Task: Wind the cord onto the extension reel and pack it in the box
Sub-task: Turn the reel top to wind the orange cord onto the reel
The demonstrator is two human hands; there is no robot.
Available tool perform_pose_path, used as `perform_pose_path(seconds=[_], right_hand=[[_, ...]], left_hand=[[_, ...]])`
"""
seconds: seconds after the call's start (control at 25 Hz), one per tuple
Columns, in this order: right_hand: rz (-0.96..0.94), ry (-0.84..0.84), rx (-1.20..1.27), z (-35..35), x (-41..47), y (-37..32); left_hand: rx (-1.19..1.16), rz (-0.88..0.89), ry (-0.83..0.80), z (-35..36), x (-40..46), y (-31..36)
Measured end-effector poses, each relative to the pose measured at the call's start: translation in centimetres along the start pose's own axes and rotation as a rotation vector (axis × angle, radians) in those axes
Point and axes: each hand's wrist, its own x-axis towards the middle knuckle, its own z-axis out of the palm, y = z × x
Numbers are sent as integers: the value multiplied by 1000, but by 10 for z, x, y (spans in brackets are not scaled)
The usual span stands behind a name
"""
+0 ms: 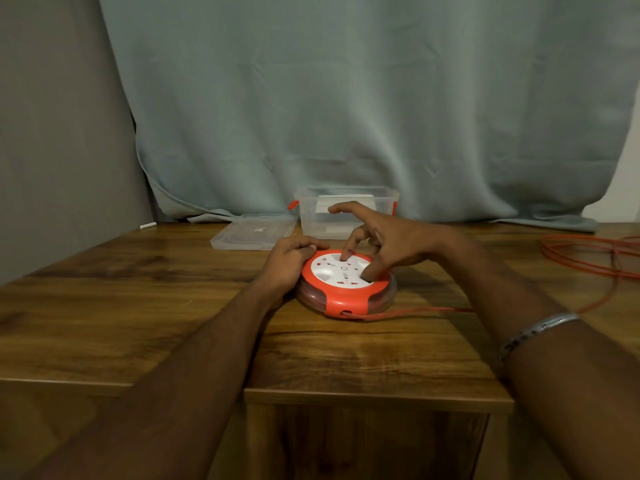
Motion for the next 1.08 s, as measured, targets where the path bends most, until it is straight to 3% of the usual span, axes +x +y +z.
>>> perform_pose_path(seconds=[0.64, 0.96, 1.08], right_hand=[[39, 96, -206, 19, 9, -13], [-28, 115, -85, 9, 3, -13], [-32, 45, -76, 2, -1, -12]], left_hand=[[8, 26, 27, -1, 7, -8], [39, 49, 22, -1, 9, -11], [50, 54, 18, -1, 10, -12]])
